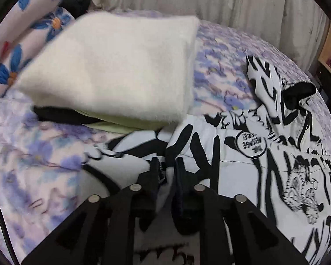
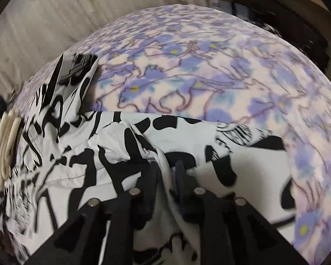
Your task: Fold large clothes
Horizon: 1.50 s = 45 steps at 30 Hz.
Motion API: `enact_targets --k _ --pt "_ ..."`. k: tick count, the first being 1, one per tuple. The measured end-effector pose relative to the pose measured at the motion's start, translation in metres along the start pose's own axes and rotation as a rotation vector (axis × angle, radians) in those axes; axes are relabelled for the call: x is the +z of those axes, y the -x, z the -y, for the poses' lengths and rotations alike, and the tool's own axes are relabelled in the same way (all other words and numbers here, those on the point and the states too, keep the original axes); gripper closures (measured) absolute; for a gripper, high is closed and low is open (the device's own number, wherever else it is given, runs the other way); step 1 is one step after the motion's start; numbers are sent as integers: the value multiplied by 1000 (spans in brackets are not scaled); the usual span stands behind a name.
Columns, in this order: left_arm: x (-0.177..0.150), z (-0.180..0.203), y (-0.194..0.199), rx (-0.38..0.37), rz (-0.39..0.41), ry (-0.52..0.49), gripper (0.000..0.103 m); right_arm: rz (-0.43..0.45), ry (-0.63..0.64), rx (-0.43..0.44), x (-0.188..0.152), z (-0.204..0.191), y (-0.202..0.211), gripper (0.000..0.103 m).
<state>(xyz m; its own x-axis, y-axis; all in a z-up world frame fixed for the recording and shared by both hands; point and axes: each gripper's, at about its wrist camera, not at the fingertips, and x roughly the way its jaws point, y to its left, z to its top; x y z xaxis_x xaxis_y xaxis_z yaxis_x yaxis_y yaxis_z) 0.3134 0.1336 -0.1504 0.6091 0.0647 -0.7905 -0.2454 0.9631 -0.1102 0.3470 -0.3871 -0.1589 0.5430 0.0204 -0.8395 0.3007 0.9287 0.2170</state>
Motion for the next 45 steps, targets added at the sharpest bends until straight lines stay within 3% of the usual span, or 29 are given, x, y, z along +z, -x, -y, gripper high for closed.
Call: enact_targets --k 2,5,11,15,16,17,19,21,23,24,25,26,28,30,33,36,38,39,43,45 --pt "-1 4 25 -7 69 1 86 69 -22 33 -5 -6 23 63" --pt "-6 15 54 -67 121 7 86 120 48 95 -17 -36 45 61" --pt "-18 53 51 -172 57 3 90 17 250 349 -54 -136 42 61" --pt "-38 78 24 -123 8 -41 90 -54 381 311 -79 -172 12 62" --pt "-41 79 15 -91 -7 -47 90 -50 384 300 -79 -169 7 66" --pt "-45 76 1 -70 -27 -57 90 -43 376 293 -76 -161 2 78" --pt "-46 68 -10 -111 -41 -57 94 -33 354 272 -64 -140 -2 103" --pt "-42 57 -13 -153 -51 -38 99 -6 317 264 -46 -108 -2 103" --pt "-38 45 -14 -190 -59 -22 102 38 316 172 -34 -83 -1 103" --pt "-37 40 -15 -211 -62 -21 102 51 310 112 -27 -69 -3 103" --pt "-36 36 -16 -232 -67 -23 102 58 300 -26 -19 -51 -10 101" --pt "-35 33 -17 -247 -71 -23 102 52 285 -101 -13 -32 -17 100" --pt "-34 27 -17 -273 -82 -11 102 6 182 35 -5 2 -20 103" --pt "-31 23 -14 -269 -94 6 102 0 125 60 -2 13 -9 103" --pt "-30 16 -1 -249 -105 34 99 14 148 16 -10 2 8 100" --pt "-34 12 22 -209 -96 43 81 18 152 74 -24 -11 30 99" --pt "-41 13 44 -162 -66 29 62 31 166 127 -41 -25 51 99" --pt "-45 13 53 -148 -49 18 59 37 180 153 -51 -34 60 98" --pt "-71 17 92 -123 16 -15 58 30 251 210 -88 -67 78 79" --pt "-86 15 103 -108 35 -10 58 28 280 241 -108 -78 85 78"
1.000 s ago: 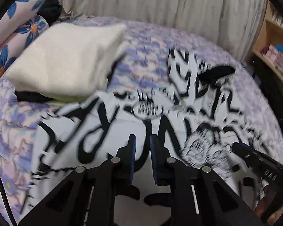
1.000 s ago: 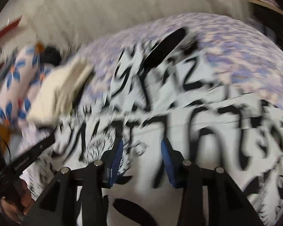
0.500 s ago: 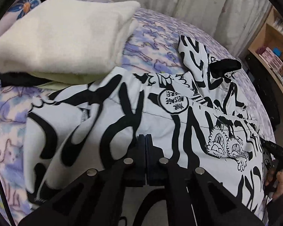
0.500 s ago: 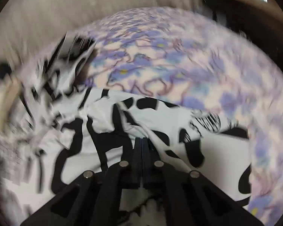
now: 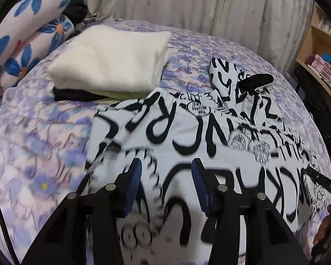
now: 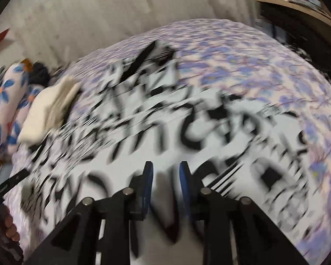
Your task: Fold large clothes
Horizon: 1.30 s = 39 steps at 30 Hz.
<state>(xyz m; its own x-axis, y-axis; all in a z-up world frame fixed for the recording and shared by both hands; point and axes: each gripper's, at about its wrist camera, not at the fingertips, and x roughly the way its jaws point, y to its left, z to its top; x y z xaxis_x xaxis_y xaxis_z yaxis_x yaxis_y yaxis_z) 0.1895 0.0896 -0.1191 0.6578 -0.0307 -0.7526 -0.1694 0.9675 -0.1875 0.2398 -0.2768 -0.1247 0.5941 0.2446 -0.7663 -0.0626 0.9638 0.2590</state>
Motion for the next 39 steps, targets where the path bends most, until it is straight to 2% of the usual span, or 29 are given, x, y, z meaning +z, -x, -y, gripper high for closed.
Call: enact_targets --k 4,7,9,11,14,18,24,28,30,32,33,35,39 --pt "-26 -14 3 29 -10 33 58 7 46 -50 -24 -3 -1 78" --pt "-44 -33 -11 77 -43 53 58 -17 1 -109 -37 28 -4 78" --pt "-51 -49 -13 -1 -17 87 58 -11 -63 -144 -43 61 4 79" --pt "-50 -56 -11 -37 -6 126 58 1 -102 -208 -44 85 13 79" --pt "-46 -62 -9 -18 3 155 58 32 -153 -214 -43 118 32 84" --pt "-44 -70 -7 -19 8 185 58 69 -146 -270 -39 133 53 83" --pt "-42 -78 5 15 16 212 58 91 -213 -249 -48 137 69 80" --pt "-44 -82 16 16 1 228 58 76 -283 -179 -53 134 78 78" --pt "-46 -84 21 10 -12 232 58 56 -317 -143 -60 133 81 72" --pt "-50 -87 26 -7 -26 242 56 46 -343 -116 -68 133 85 61" --pt "-54 -89 28 -26 -41 256 54 38 -359 -98 -72 134 86 60" --pt "-63 -95 28 -74 -66 300 41 17 -393 -59 -80 136 85 53" --pt "-82 -106 13 -157 -133 400 39 -40 -480 16 -97 143 72 50"
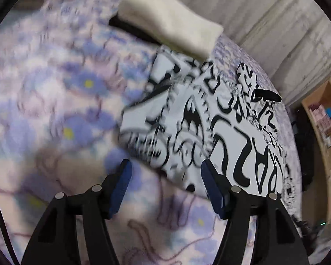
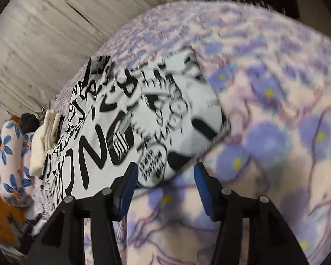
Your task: Fold large clothes
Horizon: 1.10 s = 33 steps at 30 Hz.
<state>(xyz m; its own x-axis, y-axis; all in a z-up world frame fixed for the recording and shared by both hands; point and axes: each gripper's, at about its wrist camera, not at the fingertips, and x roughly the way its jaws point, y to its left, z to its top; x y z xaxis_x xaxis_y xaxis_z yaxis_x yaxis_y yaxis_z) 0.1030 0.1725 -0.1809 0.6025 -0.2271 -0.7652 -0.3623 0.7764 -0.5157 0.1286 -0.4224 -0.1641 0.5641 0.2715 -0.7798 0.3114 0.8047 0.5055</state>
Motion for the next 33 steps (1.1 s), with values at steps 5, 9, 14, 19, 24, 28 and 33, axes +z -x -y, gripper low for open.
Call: enact_targets --k 5,9,14,19,24,28,33 --pt "-4 -8 -16 -30 -3 49 39 8 -35 11 1 1 -15 50" --pt "9 1 -32 -56 7 54 39 16 -44 14 14 -6 -33 48" --pt "24 8 -51 -47 41 118 38 40 -33 21 24 -12 -49 48" --pt "25 15 -45 0 125 131 81 75 -28 44 24 -9 -41 85" --pt "26 34 -31 58 158 83 86 116 14 37 21 -24 -20 91" --pt "30 39 -20 68 137 103 86 123 -1 38 13 -24 -5 92" --pt "26 30 -8 91 88 103 86 97 4 12 -5 -18 12 92"
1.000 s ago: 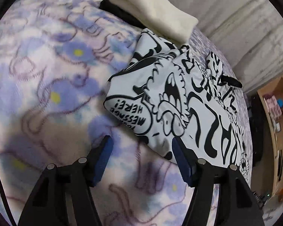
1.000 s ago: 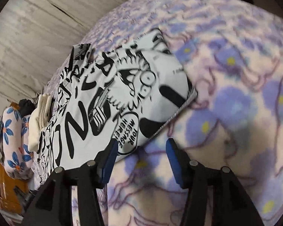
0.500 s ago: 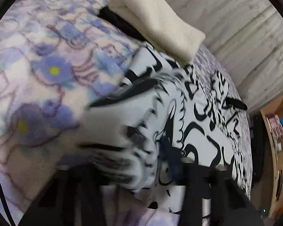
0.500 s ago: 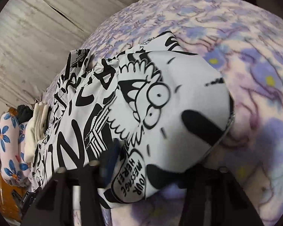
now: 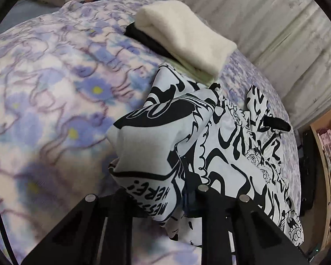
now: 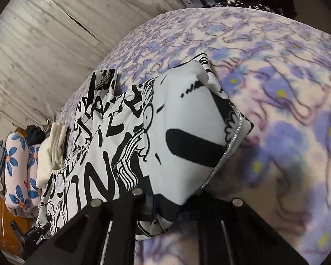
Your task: Fold large clothes
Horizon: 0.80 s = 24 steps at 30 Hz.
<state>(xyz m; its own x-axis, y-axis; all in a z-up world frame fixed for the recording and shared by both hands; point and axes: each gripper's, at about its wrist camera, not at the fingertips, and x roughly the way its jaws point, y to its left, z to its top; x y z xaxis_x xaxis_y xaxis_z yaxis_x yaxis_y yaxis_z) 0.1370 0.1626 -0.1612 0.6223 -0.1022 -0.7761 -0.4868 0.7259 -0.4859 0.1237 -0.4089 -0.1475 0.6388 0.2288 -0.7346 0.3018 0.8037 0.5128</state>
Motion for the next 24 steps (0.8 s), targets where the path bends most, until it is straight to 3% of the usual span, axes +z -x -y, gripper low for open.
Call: enact_targets --k 9,19,24 --pt "-17 -11 25 20 -43 -135 85 -31 42 -57 -20 5 20 91" --pt "-23 -15 32 10 -47 -174 81 -69 6 -82 -30 18 27 77" --pt "-31 -17 42 33 -57 -201 78 -80 46 -99 -43 16 41 76"
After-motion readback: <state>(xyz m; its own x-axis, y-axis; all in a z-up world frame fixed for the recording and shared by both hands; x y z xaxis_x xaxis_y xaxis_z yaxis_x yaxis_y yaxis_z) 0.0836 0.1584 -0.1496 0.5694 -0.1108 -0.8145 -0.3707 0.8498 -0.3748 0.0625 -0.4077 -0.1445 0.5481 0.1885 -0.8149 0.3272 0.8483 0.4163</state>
